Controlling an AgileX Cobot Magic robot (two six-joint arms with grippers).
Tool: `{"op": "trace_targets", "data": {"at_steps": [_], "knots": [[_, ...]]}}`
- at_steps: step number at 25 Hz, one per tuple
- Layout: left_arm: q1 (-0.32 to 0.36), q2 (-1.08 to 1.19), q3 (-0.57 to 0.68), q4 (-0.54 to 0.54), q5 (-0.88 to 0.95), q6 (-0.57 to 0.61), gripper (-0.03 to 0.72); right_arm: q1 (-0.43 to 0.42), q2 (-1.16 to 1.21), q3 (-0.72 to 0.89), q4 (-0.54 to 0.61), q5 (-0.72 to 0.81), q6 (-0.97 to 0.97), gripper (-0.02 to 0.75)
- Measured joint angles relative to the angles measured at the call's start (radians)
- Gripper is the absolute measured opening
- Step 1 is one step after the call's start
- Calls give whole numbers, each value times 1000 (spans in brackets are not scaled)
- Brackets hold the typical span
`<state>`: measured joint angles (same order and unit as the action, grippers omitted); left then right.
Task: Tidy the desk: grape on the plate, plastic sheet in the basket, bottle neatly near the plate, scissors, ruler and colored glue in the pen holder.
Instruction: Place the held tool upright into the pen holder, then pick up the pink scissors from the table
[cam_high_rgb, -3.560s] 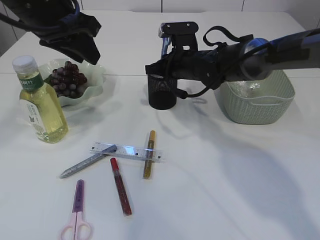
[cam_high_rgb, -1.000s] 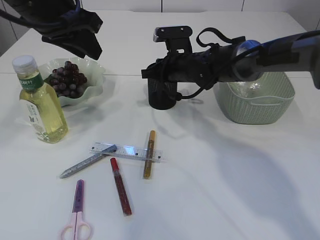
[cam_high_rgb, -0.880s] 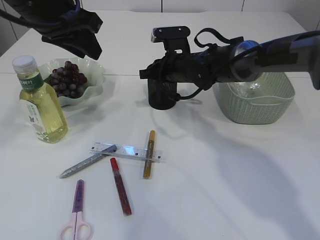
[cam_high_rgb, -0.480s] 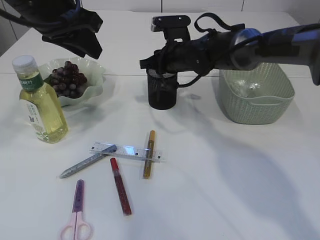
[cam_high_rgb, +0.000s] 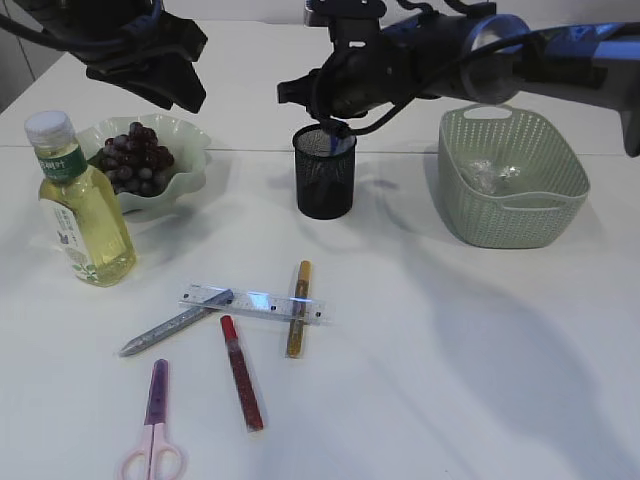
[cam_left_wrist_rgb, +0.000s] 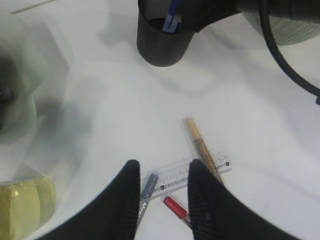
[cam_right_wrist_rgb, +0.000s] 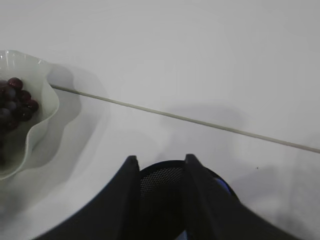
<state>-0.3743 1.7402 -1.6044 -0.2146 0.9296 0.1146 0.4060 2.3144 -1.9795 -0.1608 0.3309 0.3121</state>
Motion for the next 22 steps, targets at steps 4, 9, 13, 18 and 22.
{"op": "trace_targets", "data": {"at_steps": [4,9,13,18,22], "knots": [[0,0,0,0,0,0,244,0,0,-53,55,90,0,241],[0,0,0,0,0,0,244,0,0,-159,84,299,0,241],[-3,-5,0,0,2,0,244,0,0,-294,94,505,-23,241],[-3,-47,0,22,71,-44,244,0,0,-457,141,707,-52,241],[-3,-74,0,106,200,-167,244,0,0,-537,207,831,-85,241]]}}
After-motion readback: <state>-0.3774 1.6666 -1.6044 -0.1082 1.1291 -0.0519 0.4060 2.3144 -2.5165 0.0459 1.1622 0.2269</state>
